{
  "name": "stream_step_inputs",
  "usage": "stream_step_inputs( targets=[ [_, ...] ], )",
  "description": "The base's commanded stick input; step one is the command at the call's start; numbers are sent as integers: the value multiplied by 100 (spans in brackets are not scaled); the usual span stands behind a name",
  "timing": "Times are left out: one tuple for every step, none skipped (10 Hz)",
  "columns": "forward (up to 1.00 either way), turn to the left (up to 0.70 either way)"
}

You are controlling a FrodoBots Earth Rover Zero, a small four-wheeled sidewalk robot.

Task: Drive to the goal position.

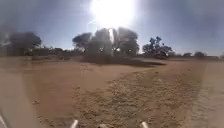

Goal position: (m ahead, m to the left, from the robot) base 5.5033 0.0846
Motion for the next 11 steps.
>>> stream_step_inputs(
  targets=[
    [41, 0],
    [70, 0],
    [70, 0],
    [70, 0],
    [70, 0],
    [70, 15],
    [70, 27],
    [70, 27],
    [70, 27],
    [70, 27],
    [70, 27]
  ],
)
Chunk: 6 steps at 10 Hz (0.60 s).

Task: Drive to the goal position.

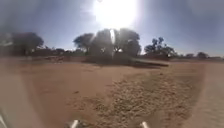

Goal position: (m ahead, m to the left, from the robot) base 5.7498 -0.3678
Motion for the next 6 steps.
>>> stream_step_inputs(
  targets=[
    [70, 27],
    [70, 20],
    [70, 0],
    [70, 0],
    [70, 0],
    [70, 0]
  ],
)
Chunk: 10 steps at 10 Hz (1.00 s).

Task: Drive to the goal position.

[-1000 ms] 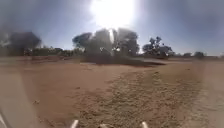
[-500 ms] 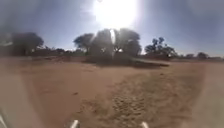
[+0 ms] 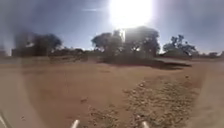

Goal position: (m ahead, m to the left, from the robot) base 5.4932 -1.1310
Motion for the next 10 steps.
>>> stream_step_inputs(
  targets=[
    [70, 0],
    [70, 0],
    [70, 0],
    [70, 0],
    [70, 0],
    [70, 0],
    [70, 0],
    [70, -1],
    [70, -16],
    [70, -27]
  ],
)
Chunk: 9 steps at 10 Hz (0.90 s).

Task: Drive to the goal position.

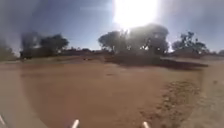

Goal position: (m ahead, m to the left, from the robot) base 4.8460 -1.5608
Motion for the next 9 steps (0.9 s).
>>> stream_step_inputs(
  targets=[
    [70, -27],
    [70, -27],
    [70, -27],
    [70, -27],
    [70, -27],
    [70, -27],
    [70, -27],
    [70, -27],
    [70, -27]
  ],
)
